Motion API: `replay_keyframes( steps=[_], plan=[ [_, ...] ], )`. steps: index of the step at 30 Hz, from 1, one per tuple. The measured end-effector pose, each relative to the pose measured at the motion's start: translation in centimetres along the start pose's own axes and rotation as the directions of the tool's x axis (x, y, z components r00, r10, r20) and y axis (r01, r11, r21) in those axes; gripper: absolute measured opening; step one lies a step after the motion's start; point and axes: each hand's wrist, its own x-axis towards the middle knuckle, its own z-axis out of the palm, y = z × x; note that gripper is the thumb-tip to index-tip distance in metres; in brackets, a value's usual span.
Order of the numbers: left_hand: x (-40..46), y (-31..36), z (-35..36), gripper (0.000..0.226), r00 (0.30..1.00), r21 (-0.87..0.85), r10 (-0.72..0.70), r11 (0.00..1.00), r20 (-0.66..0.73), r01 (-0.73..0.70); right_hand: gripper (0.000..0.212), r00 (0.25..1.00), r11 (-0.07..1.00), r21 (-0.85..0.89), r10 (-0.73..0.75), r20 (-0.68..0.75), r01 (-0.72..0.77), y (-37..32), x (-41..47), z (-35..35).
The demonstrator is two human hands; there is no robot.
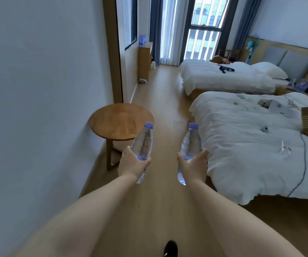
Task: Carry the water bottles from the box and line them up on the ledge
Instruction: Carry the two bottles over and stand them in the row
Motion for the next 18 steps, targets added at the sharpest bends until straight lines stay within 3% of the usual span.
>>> replay_keyframes(
  steps=[11,18],
  plan=[
    [17.2,3.4,6.3,0.065,0.990,-0.123,-0.099,0.989,-0.097,0.087,0.071,0.984,0.996,-0.045,-0.065,0.168,0.073,-1.0,16.1,10.4],
    [29.9,7.0,8.5,0.064,0.975,-0.135,-0.075,0.990,-0.208,0.047,0.075,0.981,0.994,-0.062,-0.074,0.179,0.087,-3.2,26.9,17.0]
  ],
)
